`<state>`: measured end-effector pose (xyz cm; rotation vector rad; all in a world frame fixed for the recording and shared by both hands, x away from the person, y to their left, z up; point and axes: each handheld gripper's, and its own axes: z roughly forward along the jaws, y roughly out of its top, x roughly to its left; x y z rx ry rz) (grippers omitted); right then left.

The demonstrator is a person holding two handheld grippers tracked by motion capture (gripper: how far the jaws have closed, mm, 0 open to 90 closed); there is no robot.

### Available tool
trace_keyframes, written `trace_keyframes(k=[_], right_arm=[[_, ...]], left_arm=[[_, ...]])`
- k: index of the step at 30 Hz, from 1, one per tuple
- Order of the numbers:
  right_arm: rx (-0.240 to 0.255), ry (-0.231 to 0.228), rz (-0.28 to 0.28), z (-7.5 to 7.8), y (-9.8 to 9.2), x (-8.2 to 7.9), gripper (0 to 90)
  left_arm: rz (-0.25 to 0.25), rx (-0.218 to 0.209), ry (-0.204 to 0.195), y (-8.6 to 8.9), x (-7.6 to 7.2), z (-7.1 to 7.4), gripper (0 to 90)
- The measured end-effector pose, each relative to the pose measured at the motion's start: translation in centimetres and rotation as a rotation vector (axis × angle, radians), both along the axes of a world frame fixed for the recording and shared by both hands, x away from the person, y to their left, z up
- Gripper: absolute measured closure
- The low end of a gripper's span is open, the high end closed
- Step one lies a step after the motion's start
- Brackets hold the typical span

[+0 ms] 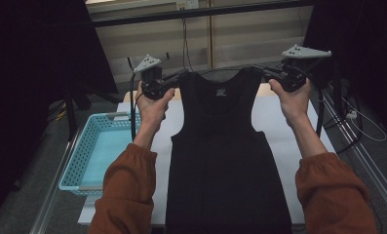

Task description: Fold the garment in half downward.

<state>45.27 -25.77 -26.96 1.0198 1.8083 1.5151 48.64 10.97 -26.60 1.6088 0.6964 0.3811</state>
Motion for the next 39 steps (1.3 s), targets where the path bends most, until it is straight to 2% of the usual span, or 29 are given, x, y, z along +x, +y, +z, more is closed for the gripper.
trace_keyframes(k=[3, 5, 9, 11, 14, 16, 22, 26, 31, 39], right_arm=[[0.018, -0.006, 0.012, -0.3, -0.3, -1.0, 88.1], [0.019, -0.01, 0.022, -0.3, -0.4, -1.7, 88.1], [0.003, -0.023, 0.044, -0.3, -0.3, -3.3, 88.1], [-0.006, -0.031, 0.052, -0.4, -0.3, -3.9, 88.1], [-0.009, -0.039, 0.059, -0.3, -0.3, -5.0, 88.1], [-0.012, -0.043, 0.067, -0.2, -0.4, -5.7, 88.1], [-0.025, -0.039, 0.086, -0.7, -0.5, -7.4, 88.1], [-0.029, -0.039, 0.108, -1.1, -0.3, -8.7, 88.1], [-0.047, -0.051, 0.127, -1.2, 0.1, -10.5, 88.1], [-0.063, -0.081, 0.152, -1.5, 0.8, -13.1, 88.1]], left_arm=[[-0.014, -0.017, -0.01, 0.3, -1.0, -0.1, 88.6], [-0.023, -0.014, -0.016, 0.5, -1.7, -0.1, 88.6], [-0.036, -0.026, -0.026, 0.9, -3.2, -0.2, 88.6], [-0.046, -0.01, -0.033, 0.9, -3.9, -0.2, 88.6], [-0.055, -0.019, -0.04, 1.2, -4.8, -0.2, 88.6], [-0.058, -0.01, -0.045, 1.3, -5.4, -0.3, 88.6], [-0.064, 0.0, -0.032, 1.6, -6.8, -1.3, 88.6], [-0.079, 0.004, -0.002, 1.8, -7.6, -1.8, 88.6], [-0.081, -0.005, -0.008, 2.3, -8.9, -2.3, 88.5], [-0.096, 0.015, -0.007, 3.0, -10.8, -3.1, 88.5]])
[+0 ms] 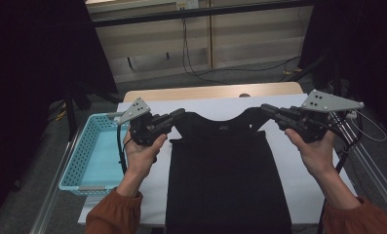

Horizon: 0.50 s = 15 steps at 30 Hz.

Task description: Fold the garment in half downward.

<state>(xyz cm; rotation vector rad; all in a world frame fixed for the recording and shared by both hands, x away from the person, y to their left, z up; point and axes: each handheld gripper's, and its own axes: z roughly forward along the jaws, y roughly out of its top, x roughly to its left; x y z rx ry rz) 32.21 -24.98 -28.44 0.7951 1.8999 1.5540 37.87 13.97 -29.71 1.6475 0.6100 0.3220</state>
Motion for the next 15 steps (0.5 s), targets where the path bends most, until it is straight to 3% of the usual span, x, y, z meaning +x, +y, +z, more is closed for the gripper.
trace_keyframes(k=[6, 15], right_arm=[[-0.037, -0.009, 0.018, 0.1, 0.5, -1.7, 88.1], [-0.052, 0.057, 0.042, -1.5, 0.0, -3.2, 88.1]], left_arm=[[-0.014, 0.01, 0.003, 0.4, -1.1, -0.3, 88.5], [-0.021, 0.076, 0.021, 0.0, -2.1, -1.7, 88.5]])
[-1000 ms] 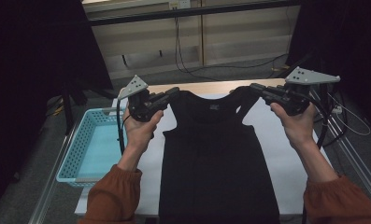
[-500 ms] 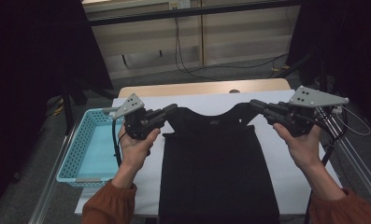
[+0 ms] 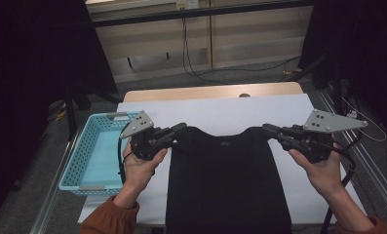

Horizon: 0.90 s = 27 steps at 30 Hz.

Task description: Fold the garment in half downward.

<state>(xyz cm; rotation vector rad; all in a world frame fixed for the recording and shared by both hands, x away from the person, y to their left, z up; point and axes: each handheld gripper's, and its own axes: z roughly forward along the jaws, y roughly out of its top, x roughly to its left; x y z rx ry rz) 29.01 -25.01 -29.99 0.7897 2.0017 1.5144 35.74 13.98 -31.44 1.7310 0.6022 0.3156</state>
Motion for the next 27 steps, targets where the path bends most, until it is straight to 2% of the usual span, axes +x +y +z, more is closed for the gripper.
trace_keyframes(k=[6, 11, 15, 19, 24, 27], right_arm=[[-0.003, 0.042, 0.025, -1.6, -0.1, -1.3, 88.1], [-0.001, 0.099, 0.039, -4.3, 0.0, -1.9, 88.1], [-0.005, 0.138, 0.059, -5.6, 0.0, -2.4, 88.1], [-0.038, 0.17, 0.082, -7.0, 0.1, -3.1, 88.0], [-0.034, 0.242, 0.096, -9.2, -0.3, -3.6, 88.0], [-0.032, 0.276, 0.11, -10.1, -0.4, -4.1, 88.0]], left_arm=[[-0.013, 0.046, 0.024, -0.1, -0.8, -1.6, 88.5], [-0.038, 0.075, 0.057, -0.4, -1.5, -3.4, 88.5], [-0.045, 0.08, 0.087, -0.2, -2.1, -4.8, 88.5], [-0.05, 0.102, 0.111, 0.2, -2.7, -6.2, 88.5], [-0.055, 0.135, 0.13, 0.5, -4.0, -7.6, 88.5], [-0.06, 0.144, 0.143, 0.9, -4.4, -8.0, 88.5]])
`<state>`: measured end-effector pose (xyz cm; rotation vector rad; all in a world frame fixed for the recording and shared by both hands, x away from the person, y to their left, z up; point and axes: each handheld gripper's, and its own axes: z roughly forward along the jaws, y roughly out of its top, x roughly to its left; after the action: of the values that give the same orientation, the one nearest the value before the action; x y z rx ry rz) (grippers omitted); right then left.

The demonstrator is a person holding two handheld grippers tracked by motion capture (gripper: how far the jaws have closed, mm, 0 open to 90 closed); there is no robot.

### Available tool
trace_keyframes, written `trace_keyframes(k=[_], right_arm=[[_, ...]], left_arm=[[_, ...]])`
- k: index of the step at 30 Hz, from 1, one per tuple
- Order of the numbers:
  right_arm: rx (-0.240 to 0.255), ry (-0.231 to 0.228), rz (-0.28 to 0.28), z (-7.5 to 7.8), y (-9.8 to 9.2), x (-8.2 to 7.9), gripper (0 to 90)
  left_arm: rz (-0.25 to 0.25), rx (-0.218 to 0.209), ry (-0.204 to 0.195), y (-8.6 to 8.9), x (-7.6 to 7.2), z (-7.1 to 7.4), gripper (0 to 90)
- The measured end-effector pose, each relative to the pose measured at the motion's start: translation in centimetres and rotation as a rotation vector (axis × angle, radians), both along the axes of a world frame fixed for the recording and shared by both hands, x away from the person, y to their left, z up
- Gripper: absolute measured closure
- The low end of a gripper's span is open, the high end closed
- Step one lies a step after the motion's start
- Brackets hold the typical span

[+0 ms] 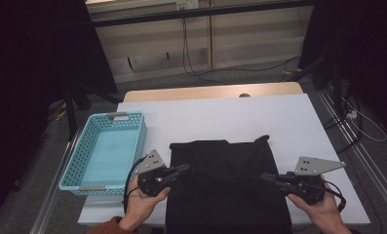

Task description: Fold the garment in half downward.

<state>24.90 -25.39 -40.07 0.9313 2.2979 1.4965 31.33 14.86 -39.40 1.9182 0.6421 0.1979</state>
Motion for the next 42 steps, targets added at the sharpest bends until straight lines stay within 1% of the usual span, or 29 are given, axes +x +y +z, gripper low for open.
trace_keyframes(k=[1, 4, 6, 8, 9, 12, 14, 16, 18, 19, 22, 23, 24, 26, 27, 28, 30, 31, 33, 34, 35, 36, 37, 38, 39, 40, 41, 42], right_arm=[[-0.008, 0.004, 0.002, -0.2, 0.0, -0.1, 88.0], [-0.011, 0.026, 0.016, -0.7, -0.1, -0.6, 88.0], [-0.026, 0.04, 0.027, -1.3, -0.1, -0.9, 88.0], [-0.044, 0.071, 0.034, -2.0, 0.0, -1.1, 87.9], [-0.05, 0.081, 0.039, -2.2, 0.0, -1.2, 87.9], [-0.045, 0.082, 0.054, -2.2, 0.2, -1.8, 87.9], [-0.063, 0.077, 0.064, -2.2, 0.4, -2.3, 87.8], [-0.066, 0.077, 0.079, -2.2, 0.6, -2.9, 87.8], [-0.063, 0.075, 0.088, -2.2, 0.7, -3.4, 87.7], [-0.063, 0.075, 0.091, -2.2, 0.7, -3.6, 87.7], [-0.065, 0.075, 0.1, -2.2, 0.8, -4.3, 87.7], [-0.065, 0.075, 0.102, -2.2, 0.8, -4.5, 87.7], [-0.066, 0.076, 0.104, -2.2, 0.8, -4.7, 87.8], [-0.069, 0.074, 0.104, -2.2, 0.9, -4.9, 87.7], [-0.075, 0.074, 0.105, -2.3, 1.0, -5.0, 87.6], [-0.084, 0.073, 0.108, -2.3, 1.0, -5.1, 87.5], [-0.09, 0.075, 0.106, -2.3, 1.1, -5.1, 85.8], [-0.089, 0.077, 0.1, -2.3, 1.1, -5.1, 83.0], [-0.092, 0.075, 0.093, -2.4, 1.1, -4.9, 77.5], [-0.095, 0.074, 0.088, -2.4, 1.1, -4.9, 72.5], [-0.101, 0.074, 0.08, -2.4, 1.1, -4.8, 67.8], [-0.114, 0.074, 0.077, -2.4, 1.2, -4.8, 65.4], [-0.119, 0.072, 0.076, -2.4, 1.2, -4.8, 62.8], [-0.114, 0.073, 0.076, -2.4, 1.2, -4.7, 59.7], [-0.112, 0.071, 0.072, -2.4, 1.2, -4.7, 57.0], [-0.109, 0.071, 0.064, -2.3, 1.1, -4.7, 55.5], [-0.107, 0.071, 0.057, -2.3, 1.1, -4.6, 55.3], [-0.11, 0.066, 0.041, -2.2, 1.0, -4.4, 54.1]], left_arm=[[-0.005, 0.006, 0.01, 0.1, -0.2, -0.2, 88.5], [-0.022, 0.026, 0.021, 0.3, -0.9, -0.6, 88.5], [-0.029, 0.024, 0.027, 0.5, -1.6, -0.7, 88.4], [-0.037, 0.024, 0.028, 0.6, -2.4, -0.9, 88.5], [-0.045, 0.034, 0.029, 0.7, -2.7, -0.9, 88.5], [-0.055, 0.037, 0.038, 0.9, -3.6, -1.1, 88.4], [-0.059, 0.038, 0.046, 0.9, -3.9, -1.3, 88.4], [-0.071, 0.037, 0.051, 0.9, -4.4, -1.3, 88.4], [-0.075, 0.04, 0.052, 0.9, -4.6, -1.3, 88.4], [-0.079, 0.048, 0.049, 0.9, -4.9, -1.4, 88.4], [-0.091, 0.056, 0.056, 1.0, -5.7, -1.4, 88.4], [-0.091, 0.053, 0.055, 1.0, -5.9, -1.4, 88.4], [-0.095, 0.046, 0.058, 1.0, -6.3, -1.4, 88.4], [-0.099, 0.055, 0.061, 1.1, -6.7, -1.5, 88.3], [-0.102, 0.063, 0.068, 1.1, -7.0, -1.6, 88.3], [-0.104, 0.066, 0.074, 1.2, -7.0, -1.7, 88.2], [-0.092, 0.074, 0.072, 1.2, -7.0, -1.8, 87.3], [-0.085, 0.071, 0.073, 1.2, -6.9, -1.8, 85.7], [-0.079, 0.068, 0.079, 1.3, -6.6, -1.8, 79.4], [-0.077, 0.068, 0.077, 1.2, -6.6, -1.8, 76.4], [-0.063, 0.073, 0.071, 1.2, -6.5, -1.8, 71.8], [-0.057, 0.072, 0.078, 1.2, -6.5, -1.8, 66.4], [-0.064, 0.07, 0.08, 1.4, -6.4, -1.7, 65.5], [-0.058, 0.057, 0.075, 1.5, -6.4, -1.7, 63.3], [-0.05, 0.052, 0.08, 1.6, -6.3, -1.6, 61.1], [-0.041, 0.056, 0.084, 1.7, -6.1, -1.6, 59.0], [-0.023, 0.059, 0.076, 1.6, -5.8, -1.6, 56.9], [-0.015, 0.07, 0.069, 1.6, -5.6, -1.6, 53.9]])
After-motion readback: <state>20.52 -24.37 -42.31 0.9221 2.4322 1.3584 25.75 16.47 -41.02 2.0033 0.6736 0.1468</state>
